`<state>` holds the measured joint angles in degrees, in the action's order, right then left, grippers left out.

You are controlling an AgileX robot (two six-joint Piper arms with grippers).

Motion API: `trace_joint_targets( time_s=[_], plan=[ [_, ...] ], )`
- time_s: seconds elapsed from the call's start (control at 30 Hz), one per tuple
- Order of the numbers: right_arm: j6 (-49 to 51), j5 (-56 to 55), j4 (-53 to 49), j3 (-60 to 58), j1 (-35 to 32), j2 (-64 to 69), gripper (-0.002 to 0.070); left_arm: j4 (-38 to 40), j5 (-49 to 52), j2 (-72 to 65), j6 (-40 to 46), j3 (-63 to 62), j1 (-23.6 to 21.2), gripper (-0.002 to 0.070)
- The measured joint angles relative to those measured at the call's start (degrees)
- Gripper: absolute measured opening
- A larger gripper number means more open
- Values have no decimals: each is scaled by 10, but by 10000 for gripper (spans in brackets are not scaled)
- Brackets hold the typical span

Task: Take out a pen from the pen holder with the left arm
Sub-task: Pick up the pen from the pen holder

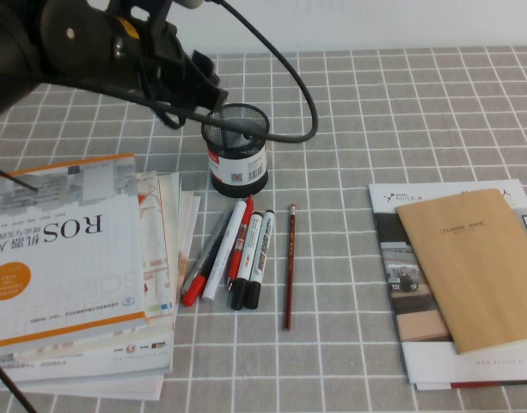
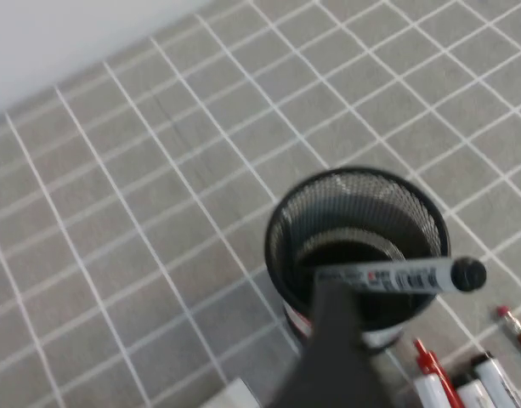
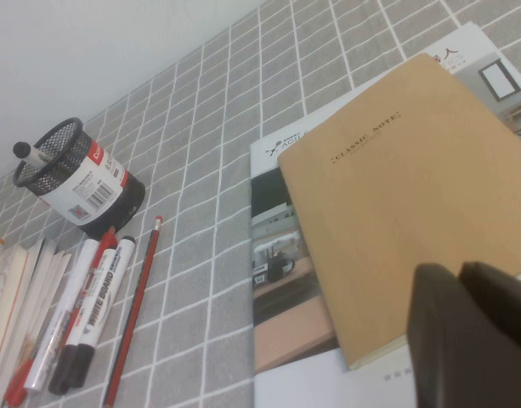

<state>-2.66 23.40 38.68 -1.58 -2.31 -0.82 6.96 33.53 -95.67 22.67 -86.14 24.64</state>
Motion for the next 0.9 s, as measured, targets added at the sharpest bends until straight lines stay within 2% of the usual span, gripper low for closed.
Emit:
trace_joint_targets(
  time_s=[0.1, 0.13, 0.2, 0.33, 0.53, 0.67, 0.9],
  plan=[
    [0, 0, 0, 0, 0, 0, -13, 3, 26, -11, -14, 0, 0, 546],
    [0, 0, 0, 0, 0, 0, -13, 4, 40, -14, -3, 0, 0, 583],
    [0, 0, 0, 0, 0, 0, -13, 4, 73, -18, 38, 0, -1, 613],
    [0, 0, 0, 0, 0, 0, -13, 26, 80, -22, 118, 12, -1, 592],
    [0, 0, 0, 0, 0, 0, -13, 116, 68, -25, 288, 29, -2, 538],
    [0, 0, 0, 0, 0, 0, -13, 171, 40, -56, 323, 43, -2, 534],
    [0, 0, 0, 0, 0, 0, -13, 187, -67, -87, 333, 46, -2, 532]
  ],
)
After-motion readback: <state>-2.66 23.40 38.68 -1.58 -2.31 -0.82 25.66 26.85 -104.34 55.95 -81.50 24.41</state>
